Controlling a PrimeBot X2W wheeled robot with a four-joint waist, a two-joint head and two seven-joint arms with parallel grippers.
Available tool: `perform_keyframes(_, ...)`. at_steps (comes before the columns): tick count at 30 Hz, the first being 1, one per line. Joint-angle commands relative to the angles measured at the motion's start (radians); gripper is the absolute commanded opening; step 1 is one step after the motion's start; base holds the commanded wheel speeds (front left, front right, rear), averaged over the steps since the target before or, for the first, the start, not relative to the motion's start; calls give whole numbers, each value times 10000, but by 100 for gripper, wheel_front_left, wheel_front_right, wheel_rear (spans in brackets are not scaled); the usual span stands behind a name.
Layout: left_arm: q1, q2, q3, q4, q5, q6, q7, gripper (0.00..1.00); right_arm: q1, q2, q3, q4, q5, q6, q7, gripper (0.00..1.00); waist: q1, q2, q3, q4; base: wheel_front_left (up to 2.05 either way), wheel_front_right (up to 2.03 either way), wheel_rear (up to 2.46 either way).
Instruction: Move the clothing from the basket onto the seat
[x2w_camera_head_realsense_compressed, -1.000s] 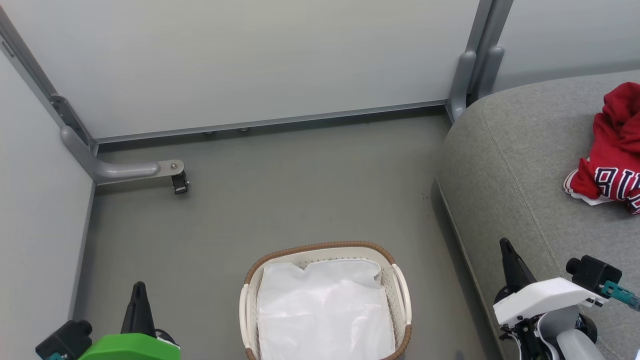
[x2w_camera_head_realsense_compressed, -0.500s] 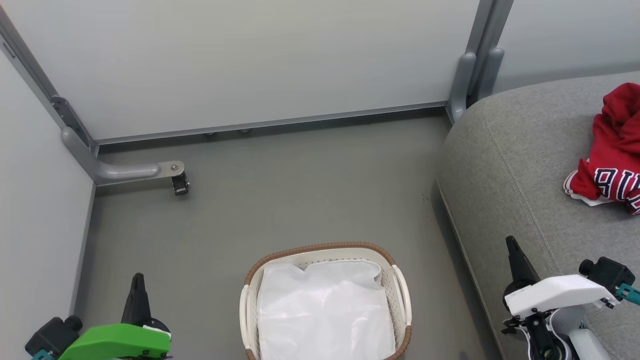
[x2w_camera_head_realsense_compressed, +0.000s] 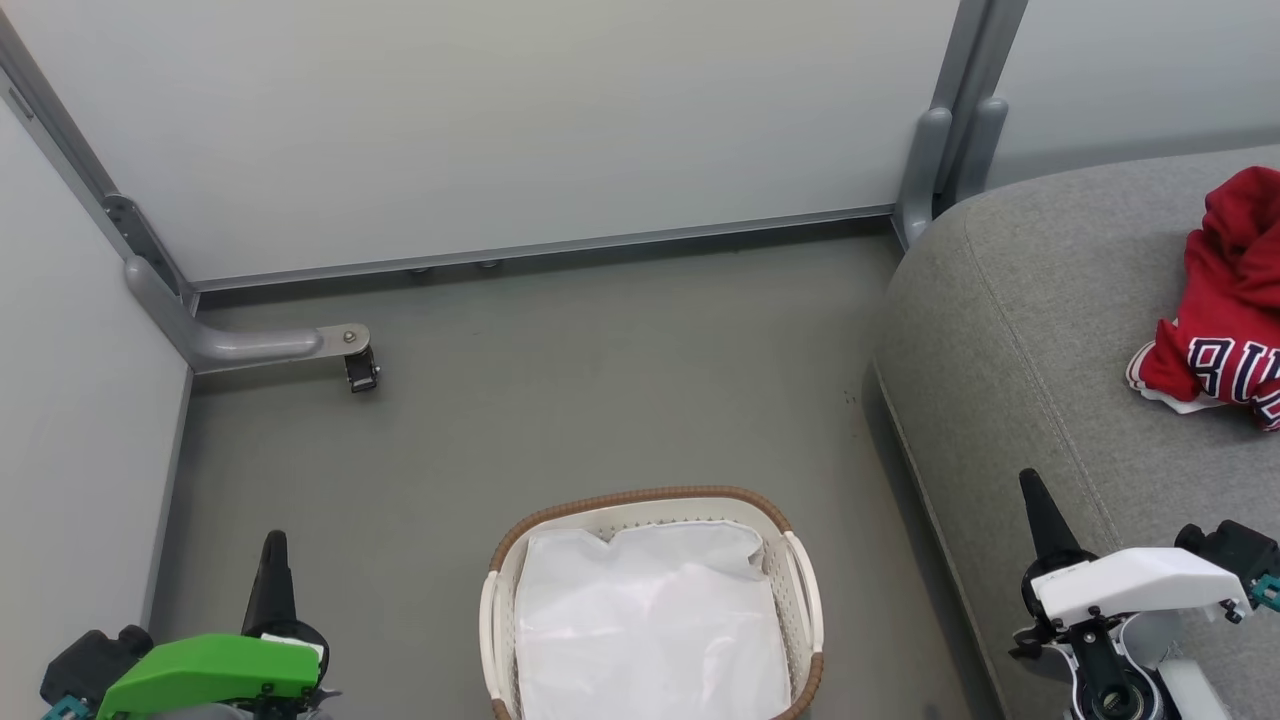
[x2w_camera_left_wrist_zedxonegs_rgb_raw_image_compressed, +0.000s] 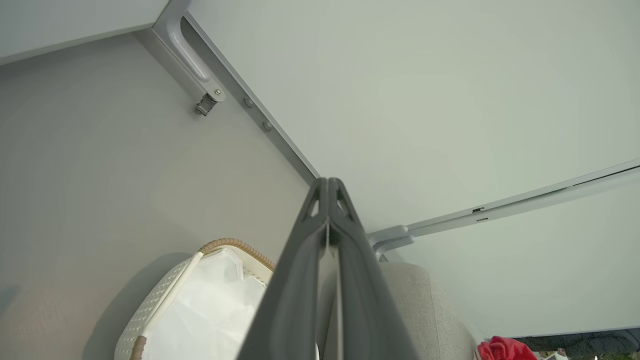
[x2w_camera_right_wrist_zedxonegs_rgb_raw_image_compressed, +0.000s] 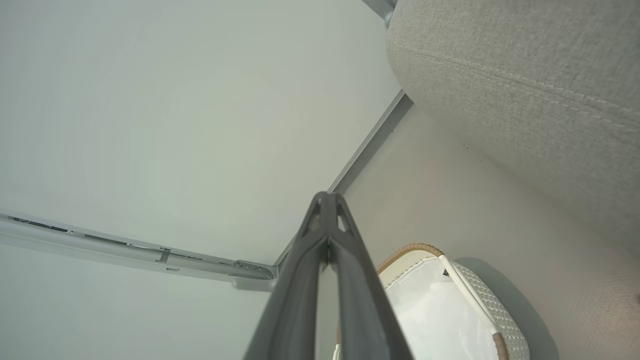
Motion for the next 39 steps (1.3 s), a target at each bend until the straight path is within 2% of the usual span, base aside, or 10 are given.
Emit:
perform_keyframes(1,-279,75,56,-120,-294,-62,73,0,20,-4,-80,-155,254,-4,63,0,0,-1,-3,0,0,0,0)
perform_keyframes(39,-686,96,281,-274,-3636,-227,977,0,156,112,-624,-582,3407,-4,965,0,0,-1,-96,11,0,0,0)
